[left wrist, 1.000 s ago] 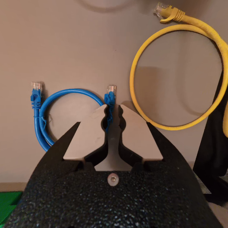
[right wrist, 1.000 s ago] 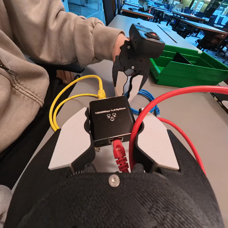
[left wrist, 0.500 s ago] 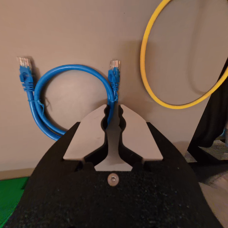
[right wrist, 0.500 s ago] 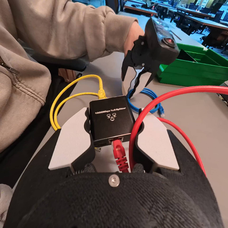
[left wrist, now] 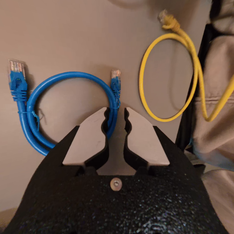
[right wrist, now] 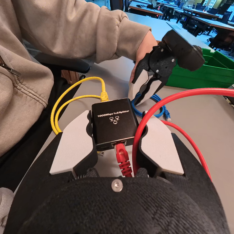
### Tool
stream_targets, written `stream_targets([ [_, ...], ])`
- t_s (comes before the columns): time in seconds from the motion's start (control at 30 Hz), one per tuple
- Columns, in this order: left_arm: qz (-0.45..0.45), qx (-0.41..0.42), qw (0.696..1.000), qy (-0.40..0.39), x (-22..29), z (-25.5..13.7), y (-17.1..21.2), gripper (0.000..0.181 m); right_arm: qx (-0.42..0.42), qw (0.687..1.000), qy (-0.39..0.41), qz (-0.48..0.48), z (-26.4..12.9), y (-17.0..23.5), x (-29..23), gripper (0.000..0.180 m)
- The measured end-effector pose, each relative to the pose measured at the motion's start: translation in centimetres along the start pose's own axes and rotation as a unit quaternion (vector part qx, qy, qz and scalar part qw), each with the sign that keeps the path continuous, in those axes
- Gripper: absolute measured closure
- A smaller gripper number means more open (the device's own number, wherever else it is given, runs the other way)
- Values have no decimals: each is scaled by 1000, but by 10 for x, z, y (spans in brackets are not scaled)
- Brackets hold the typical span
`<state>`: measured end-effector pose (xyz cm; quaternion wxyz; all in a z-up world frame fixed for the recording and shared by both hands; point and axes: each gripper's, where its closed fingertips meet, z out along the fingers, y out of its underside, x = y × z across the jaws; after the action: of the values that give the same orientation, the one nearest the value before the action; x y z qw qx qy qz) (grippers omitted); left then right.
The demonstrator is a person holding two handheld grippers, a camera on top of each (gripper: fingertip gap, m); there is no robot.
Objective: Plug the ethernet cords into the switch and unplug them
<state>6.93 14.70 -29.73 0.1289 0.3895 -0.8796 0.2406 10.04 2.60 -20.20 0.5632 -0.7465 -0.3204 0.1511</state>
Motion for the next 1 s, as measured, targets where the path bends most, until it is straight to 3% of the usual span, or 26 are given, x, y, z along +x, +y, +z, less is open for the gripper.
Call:
stream_targets([
  [0.07, -33, 1, 999, 14, -1, 3, -2, 150, 1, 1000, -1, 2, 0, 0, 0, 103],
  [0.17, -46, -10, 999, 14, 0, 8, -2, 161, -1, 1000, 2, 0, 0, 0, 1, 103],
  [0.3, -39, -30, 998, -43, -3, 10, -1, 165, 2, 1000, 6, -3, -1, -1, 1, 103],
  [0.53, 52, -28, 976, -212, -7, 15, -6, 167, 0, 1000, 2, -16, 5, -5, -1, 103],
  [0.67, 70, 16, 965, -252, -7, 15, -10, 169, -6, 1000, 3, -26, 7, -9, -3, 103],
  [0.9, 148, 45, 910, -386, -2, -7, -23, 169, 0, 999, 18, -40, -2, -18, -4, 103],
  [1.0, 191, 36, 866, -462, 3, -38, -35, 169, 4, 999, 23, -45, -4, -21, -4, 103],
])
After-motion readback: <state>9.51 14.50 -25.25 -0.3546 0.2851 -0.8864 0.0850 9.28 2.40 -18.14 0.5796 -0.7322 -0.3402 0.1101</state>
